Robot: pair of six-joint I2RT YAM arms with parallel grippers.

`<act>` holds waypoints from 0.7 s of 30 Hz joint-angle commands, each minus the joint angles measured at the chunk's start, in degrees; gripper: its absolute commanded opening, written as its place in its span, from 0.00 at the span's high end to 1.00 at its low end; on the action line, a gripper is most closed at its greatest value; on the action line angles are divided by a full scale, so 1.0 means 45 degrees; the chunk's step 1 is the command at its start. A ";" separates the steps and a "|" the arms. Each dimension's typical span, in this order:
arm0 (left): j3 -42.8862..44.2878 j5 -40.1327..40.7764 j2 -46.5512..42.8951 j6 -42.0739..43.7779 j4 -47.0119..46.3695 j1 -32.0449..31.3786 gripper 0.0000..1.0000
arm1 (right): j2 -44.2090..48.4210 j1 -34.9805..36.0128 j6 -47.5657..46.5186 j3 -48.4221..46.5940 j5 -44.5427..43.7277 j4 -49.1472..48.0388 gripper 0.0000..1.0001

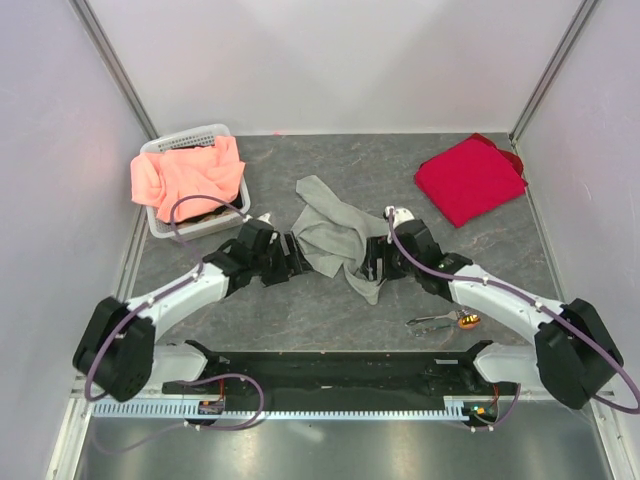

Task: Fold the napkin into a case and place the utensils inside
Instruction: Move the crumpled napkin to the corner of the board, then pick up the crumpled napkin from the center of the board.

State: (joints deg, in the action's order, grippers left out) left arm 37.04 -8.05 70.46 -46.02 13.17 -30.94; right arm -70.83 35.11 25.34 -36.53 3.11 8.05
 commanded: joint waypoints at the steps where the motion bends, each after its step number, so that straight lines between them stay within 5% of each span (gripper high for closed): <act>1: 0.1163 0.0284 0.1547 -0.0982 -0.1130 -0.0195 0.17 | -0.0840 -0.0010 -0.1040 -0.1840 -0.1375 0.0203 0.18; 11: 0.2919 0.1302 0.5122 -0.1707 -0.1540 -0.0722 0.23 | -0.3030 -0.0010 -0.1647 -0.3209 -0.2194 0.0241 0.29; 16: 0.3273 0.1730 0.5964 -0.1571 -0.1559 -0.0703 0.50 | -0.3108 -0.0010 -0.1842 -0.3248 -0.2723 0.0280 0.49; 20: 0.3721 0.2063 0.6159 -0.0732 -0.1288 -0.0449 0.98 | -0.3244 -0.0049 -0.2096 -0.3520 -0.2977 0.0261 0.67; 21: 0.3819 0.1947 0.6121 -0.0324 -0.1189 -0.0430 0.98 | -0.3303 -0.0068 -0.2251 -0.3619 -0.3055 0.0300 0.70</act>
State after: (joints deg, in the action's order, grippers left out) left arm 50.74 -1.72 97.62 -51.66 7.55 -33.67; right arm -84.64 35.07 17.30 -49.04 -7.57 10.07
